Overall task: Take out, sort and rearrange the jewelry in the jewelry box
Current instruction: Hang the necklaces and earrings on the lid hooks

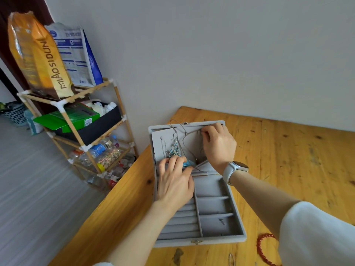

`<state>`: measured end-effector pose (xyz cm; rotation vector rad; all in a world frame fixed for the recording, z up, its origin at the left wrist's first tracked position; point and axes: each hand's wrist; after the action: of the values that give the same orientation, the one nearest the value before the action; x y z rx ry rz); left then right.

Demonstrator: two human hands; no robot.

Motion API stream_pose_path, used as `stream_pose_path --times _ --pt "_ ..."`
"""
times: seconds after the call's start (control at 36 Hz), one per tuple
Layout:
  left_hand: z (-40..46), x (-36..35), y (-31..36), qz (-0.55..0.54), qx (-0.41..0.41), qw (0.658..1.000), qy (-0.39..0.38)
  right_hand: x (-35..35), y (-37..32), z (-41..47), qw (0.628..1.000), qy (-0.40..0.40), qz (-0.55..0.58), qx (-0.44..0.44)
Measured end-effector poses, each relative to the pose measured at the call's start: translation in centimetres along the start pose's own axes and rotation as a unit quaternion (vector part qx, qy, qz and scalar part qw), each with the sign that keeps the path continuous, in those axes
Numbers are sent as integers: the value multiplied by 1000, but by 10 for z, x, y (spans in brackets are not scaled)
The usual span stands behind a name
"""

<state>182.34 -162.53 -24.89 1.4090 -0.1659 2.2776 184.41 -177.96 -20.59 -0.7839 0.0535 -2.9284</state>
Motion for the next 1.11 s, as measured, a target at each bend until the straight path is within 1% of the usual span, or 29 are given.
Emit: stream_pose_path --times 0.11,0.25,0.33,0.47,0.61,0.67,0.78,0.97,1.11 --pt "9 5 -1 -11 -22 999 35 1 0 -7 1000 -4 30 1" --pt "38 26 7 -57 -45 985 156 3 -1 -12 999 -4 54 -2" --pt "57 34 10 -17 -32 981 191 2 -2 -13 998 -12 66 0" --pt "66 24 6 59 -28 979 195 1 -4 -18 996 -19 87 0" --pt "64 20 9 88 7 976 201 5 -7 -21 995 -28 92 13" --pt "74 5 24 83 24 976 200 0 9 -28 996 -34 79 -4" --pt "80 4 29 85 48 977 188 1 11 -34 995 -44 86 -8" --pt "69 -5 24 104 32 977 183 0 9 -35 994 -63 87 -14" --pt "62 -7 23 101 44 983 149 -1 6 -40 995 -69 68 -10"
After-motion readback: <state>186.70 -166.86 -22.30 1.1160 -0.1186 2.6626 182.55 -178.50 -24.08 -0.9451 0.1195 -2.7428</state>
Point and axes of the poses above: each hand's wrist, its own z-axis towards the middle knuckle, its own x-axis out of the back of the hand, y = z × x, and after that the axes turned 15 degrees about x, right-handed
